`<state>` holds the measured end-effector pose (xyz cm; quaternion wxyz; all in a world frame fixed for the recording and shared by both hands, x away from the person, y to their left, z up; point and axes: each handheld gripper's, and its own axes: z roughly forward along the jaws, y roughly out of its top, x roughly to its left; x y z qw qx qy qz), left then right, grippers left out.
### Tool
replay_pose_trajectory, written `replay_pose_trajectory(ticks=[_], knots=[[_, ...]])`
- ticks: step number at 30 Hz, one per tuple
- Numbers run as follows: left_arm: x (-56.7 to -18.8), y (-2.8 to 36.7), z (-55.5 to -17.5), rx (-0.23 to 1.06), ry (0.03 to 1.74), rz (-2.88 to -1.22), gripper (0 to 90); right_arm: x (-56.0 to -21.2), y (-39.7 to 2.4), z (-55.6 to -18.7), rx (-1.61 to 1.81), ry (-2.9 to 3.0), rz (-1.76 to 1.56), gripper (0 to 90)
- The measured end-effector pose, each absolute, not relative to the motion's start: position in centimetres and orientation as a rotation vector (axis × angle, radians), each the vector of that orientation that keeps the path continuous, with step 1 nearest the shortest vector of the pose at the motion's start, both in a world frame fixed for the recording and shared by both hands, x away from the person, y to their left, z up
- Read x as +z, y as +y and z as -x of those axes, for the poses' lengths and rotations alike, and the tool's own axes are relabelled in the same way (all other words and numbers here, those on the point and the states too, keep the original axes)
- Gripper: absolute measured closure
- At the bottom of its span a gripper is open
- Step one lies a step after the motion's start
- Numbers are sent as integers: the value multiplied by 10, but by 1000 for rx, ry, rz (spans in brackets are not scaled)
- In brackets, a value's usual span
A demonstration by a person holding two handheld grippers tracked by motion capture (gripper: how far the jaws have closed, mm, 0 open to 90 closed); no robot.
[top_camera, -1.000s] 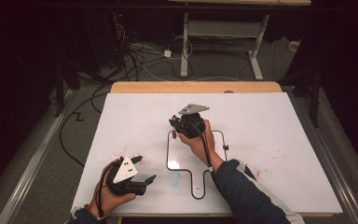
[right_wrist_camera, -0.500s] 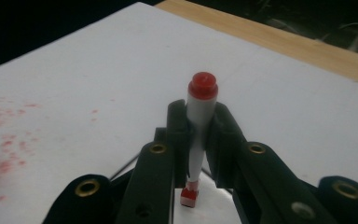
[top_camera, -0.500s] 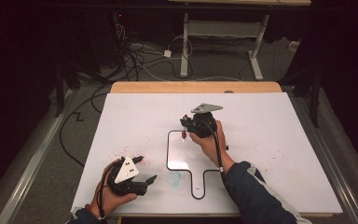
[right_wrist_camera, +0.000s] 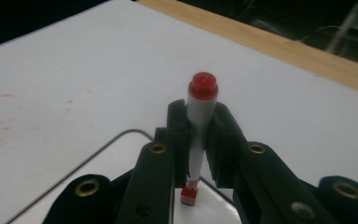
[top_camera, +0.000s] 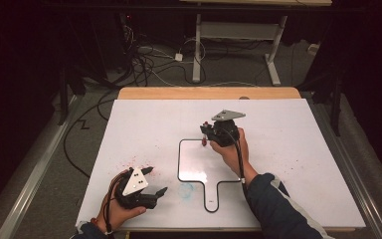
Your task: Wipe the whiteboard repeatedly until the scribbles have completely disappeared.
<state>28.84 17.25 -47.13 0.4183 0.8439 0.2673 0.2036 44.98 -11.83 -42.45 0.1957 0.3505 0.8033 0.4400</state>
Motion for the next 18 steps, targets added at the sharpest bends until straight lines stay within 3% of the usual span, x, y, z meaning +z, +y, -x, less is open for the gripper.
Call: replay_pose_trajectory(ticks=[6,12,18], knots=[[-471,173,-288,508,672,-2114,199,-425,-108,-442,1253,2305,-909,814],[-472,173,-288,509,672,-2118,199,-425,-125,-447,1213,2232,-981,814],[-472,173,-288,515,673,-2123,199,-415,-151,-440,1391,2222,-1022,811]])
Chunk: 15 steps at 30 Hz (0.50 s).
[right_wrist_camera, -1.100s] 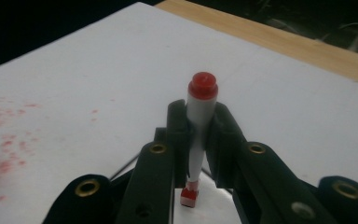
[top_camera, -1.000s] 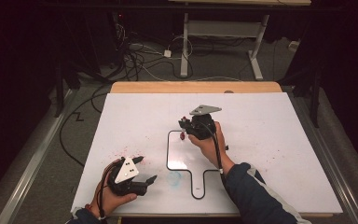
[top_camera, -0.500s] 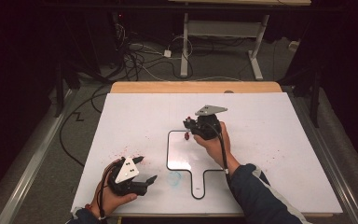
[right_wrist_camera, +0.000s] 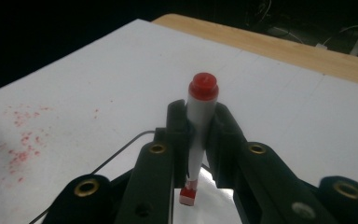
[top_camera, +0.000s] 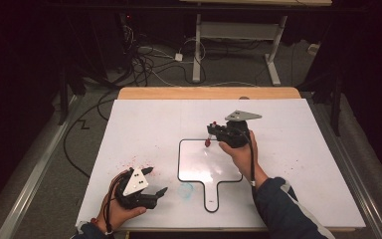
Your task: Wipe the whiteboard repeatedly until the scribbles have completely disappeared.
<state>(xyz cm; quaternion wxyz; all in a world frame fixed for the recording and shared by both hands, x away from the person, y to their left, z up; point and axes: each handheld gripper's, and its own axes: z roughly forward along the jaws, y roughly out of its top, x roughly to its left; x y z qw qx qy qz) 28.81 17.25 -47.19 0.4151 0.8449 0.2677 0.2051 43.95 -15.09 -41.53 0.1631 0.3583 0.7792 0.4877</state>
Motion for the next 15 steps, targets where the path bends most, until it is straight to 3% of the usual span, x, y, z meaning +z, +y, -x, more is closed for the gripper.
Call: replay_pose_trajectory(ticks=[15], knots=[[-473,171,-291,541,709,-2133,199,-376,-240,-388,1463,2226,-973,808]])
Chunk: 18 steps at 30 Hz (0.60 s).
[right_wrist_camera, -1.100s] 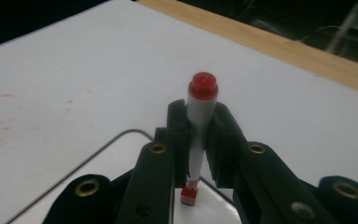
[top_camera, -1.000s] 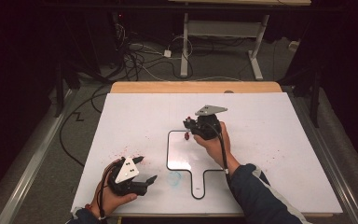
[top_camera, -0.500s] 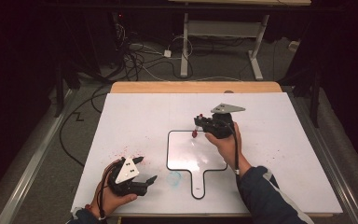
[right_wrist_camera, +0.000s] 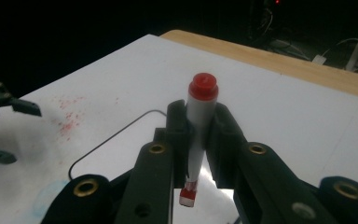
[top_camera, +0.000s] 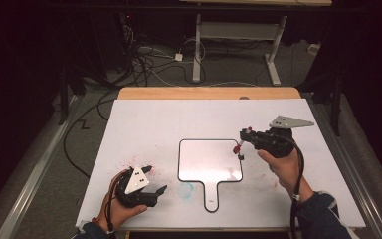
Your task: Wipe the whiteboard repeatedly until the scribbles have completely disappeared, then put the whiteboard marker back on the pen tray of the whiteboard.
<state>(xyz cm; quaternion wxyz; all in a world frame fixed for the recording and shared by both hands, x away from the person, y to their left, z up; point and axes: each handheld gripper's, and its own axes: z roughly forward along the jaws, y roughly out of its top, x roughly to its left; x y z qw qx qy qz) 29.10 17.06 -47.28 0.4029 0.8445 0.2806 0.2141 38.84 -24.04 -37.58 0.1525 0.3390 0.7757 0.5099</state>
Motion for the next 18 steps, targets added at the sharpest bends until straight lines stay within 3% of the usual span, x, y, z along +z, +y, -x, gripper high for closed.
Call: replay_pose_trajectory(ticks=[9,18], knots=[[-474,168,-291,528,704,-2149,199,-378,-268,-368,1407,2480,-1029,807],[-475,167,-292,525,698,-2159,199,-414,-266,-384,1345,2636,-1174,781]])
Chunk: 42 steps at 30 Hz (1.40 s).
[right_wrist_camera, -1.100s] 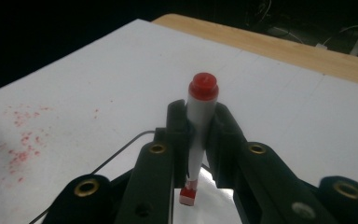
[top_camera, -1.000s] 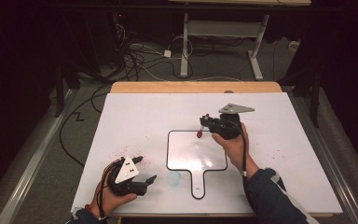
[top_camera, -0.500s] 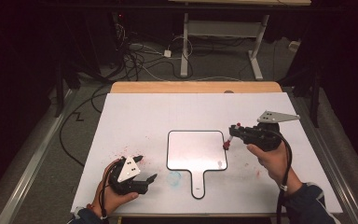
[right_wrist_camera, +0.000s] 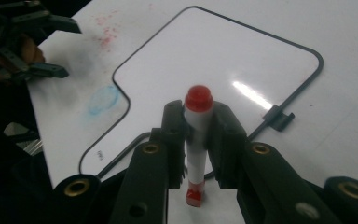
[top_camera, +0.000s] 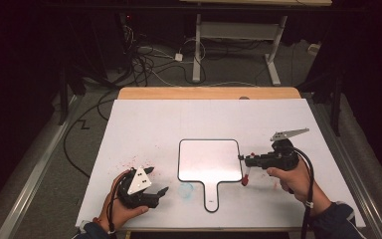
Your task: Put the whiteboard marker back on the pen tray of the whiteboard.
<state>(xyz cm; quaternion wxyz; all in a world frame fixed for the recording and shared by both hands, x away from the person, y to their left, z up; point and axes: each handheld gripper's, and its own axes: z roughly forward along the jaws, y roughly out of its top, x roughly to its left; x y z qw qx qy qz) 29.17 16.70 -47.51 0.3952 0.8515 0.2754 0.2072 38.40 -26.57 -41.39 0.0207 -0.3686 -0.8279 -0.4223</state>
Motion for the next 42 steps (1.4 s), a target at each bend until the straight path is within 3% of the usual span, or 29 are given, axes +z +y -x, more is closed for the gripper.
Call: replay_pose_trajectory(ticks=[18,42], knots=[[-479,165,-291,514,687,-2208,199,-466,-253,-431,-1303,-2518,1373,691],[-479,163,-291,508,679,-2216,199,-465,-247,-431,-1321,-2785,1390,566]])
